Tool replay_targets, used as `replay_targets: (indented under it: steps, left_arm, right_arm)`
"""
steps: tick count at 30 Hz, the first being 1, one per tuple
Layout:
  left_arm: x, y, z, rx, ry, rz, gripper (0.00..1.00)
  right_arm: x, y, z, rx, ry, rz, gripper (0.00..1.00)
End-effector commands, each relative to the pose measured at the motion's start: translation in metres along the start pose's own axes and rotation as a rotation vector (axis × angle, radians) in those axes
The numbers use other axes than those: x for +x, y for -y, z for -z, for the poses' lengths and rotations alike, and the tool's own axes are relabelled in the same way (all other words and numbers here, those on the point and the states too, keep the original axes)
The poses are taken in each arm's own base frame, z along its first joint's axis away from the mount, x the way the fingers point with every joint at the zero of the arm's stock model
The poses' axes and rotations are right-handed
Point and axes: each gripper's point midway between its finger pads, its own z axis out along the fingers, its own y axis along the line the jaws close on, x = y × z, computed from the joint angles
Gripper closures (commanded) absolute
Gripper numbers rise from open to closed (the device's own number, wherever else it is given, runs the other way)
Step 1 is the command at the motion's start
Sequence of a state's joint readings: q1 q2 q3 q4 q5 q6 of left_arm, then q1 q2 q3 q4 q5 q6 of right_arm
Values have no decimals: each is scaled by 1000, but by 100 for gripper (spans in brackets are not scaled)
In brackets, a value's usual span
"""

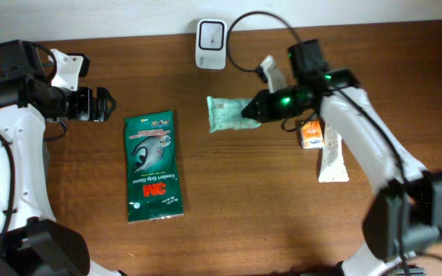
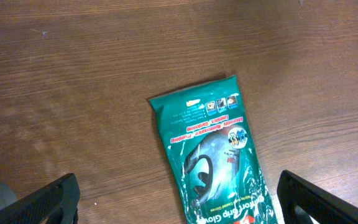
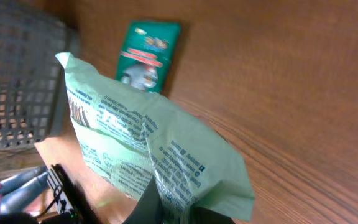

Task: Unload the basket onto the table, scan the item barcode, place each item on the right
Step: 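Lift the mint wipes pack to the scanner and hold it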

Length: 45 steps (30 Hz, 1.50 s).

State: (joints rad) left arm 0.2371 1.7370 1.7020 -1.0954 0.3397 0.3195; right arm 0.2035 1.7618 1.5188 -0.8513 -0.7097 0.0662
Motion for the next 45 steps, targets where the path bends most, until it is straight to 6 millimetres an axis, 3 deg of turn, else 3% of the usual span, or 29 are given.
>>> replay_targets:
  steps: [1,4,7,12,18,20,23,25,31,34,38,45]
  left_arm:
    - [-6,1,9,-7,29,-23,1]
    - [-6,1,9,-7,29,-23,1]
    - [-6,1,9,-7,29,-23,1]
    - [-6,1,9,-8,29,-23,1]
    - [-6,1,9,-7,29,-23,1]
    - [-6,1,9,-8,29,-23,1]
    - [-6,1,9,-8,29,-23,1]
    - [-6,1,9,-7,29,-23,1]
    - [-6,1,9,-7,29,-23,1]
    - [-6,1,9,-8,29,-23,1]
    - [-6,1,9,-7,29,-23,1]
    - [-6,1,9,-7,29,-23,1]
  right_arm:
    - [-13,-39,50,-31,114,140,96]
    - [-2,-55,73,-28,125,141,96]
    - [4,-59,80,-14,123,137,96]
    - [-6,-24,77,215,144,37,96]
    - [-77,-9,76,580,253,140,96]
    - [-120,-3,69,842,370,287,96]
    - [-158,4,56,1055,486,398,96]
    - [-190,11,30,1123,530,551,96]
    - [-236,39,-33,1324,527,970,96]
    - [-241,55,-54,1405,498,1095,96]
    - [-240,74,-64,1426,470,1125,96]
    - [-240,72,-66,1419,476,1126,96]
